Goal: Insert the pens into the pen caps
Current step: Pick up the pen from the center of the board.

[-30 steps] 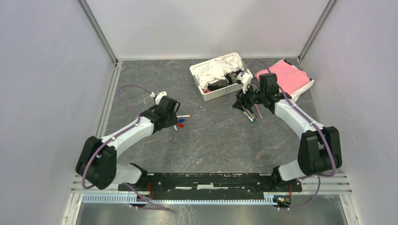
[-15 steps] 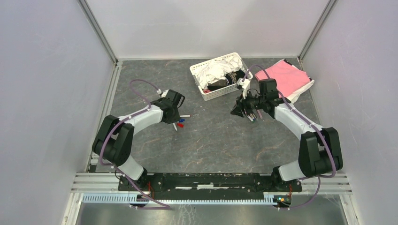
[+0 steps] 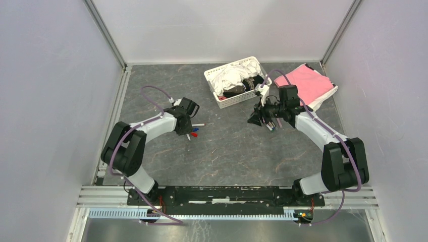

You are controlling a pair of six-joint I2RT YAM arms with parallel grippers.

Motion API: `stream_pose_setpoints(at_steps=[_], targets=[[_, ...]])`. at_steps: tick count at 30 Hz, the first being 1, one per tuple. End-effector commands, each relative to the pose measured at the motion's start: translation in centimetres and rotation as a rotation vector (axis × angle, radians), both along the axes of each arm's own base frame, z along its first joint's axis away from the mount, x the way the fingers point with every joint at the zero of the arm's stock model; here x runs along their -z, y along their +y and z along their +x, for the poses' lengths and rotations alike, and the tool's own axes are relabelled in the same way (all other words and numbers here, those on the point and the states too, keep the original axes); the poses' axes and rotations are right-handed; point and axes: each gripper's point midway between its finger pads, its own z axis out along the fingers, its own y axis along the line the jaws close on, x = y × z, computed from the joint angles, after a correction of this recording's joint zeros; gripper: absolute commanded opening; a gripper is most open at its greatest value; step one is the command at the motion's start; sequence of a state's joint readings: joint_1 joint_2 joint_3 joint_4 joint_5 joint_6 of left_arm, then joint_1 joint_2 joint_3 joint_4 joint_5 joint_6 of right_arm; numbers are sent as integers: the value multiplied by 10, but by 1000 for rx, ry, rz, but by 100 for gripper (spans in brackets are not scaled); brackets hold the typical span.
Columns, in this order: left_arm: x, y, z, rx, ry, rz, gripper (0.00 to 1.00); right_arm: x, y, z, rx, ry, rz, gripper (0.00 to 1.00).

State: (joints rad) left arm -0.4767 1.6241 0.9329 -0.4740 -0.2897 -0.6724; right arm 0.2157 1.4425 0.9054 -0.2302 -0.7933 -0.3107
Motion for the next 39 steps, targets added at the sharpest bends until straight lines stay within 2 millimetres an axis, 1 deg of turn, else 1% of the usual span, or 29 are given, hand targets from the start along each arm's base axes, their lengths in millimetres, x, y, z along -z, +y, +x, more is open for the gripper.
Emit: stream_pose_setpoints(at_steps=[1,7,8,12,13,16,18,20,24,28,29,31,34,36,37,39], targets=[[4,4,7,16,11,41,26,-11,4,2,-15,-41,31,48],[14,6,1,15,41,44,20,-12,3,0,-16,-43,34,47],[15,6,-1,15,44,44,18,-13,4,0,-20,-45,36,48],[17,8,-5,15,45,42,4,-16,7,-3,-43,-43,47,47],[15,8,-6,13,38,40,2,-17,8,-3,-54,-45,52,47],[4,7,-1,11,-13,21,2,-24,13,-5,-101,-65,69,48],[-10,5,5,16,-70,-2,2,-30,17,-6,-138,-97,72,48],[-20,4,8,24,-108,-11,2,-38,24,-7,-183,-142,73,48],[-34,2,11,48,-163,-38,2,-51,42,-14,-323,-276,59,48],[-44,-3,8,76,-213,-87,2,-53,67,-35,-504,-370,66,49],[-49,-5,9,80,-235,-101,2,-54,73,-39,-538,-388,71,50],[-52,-2,4,82,-264,-113,2,-53,87,-44,-582,-425,66,52],[-56,2,-1,76,-300,-126,2,-44,107,-43,-623,-443,34,54],[-62,3,-4,68,-338,-146,2,-35,124,-45,-727,-490,16,52],[-64,4,-5,61,-354,-157,2,-26,131,-48,-797,-504,11,49],[-69,7,-8,37,-387,-175,2,-18,147,-50,-936,-584,1,45]])
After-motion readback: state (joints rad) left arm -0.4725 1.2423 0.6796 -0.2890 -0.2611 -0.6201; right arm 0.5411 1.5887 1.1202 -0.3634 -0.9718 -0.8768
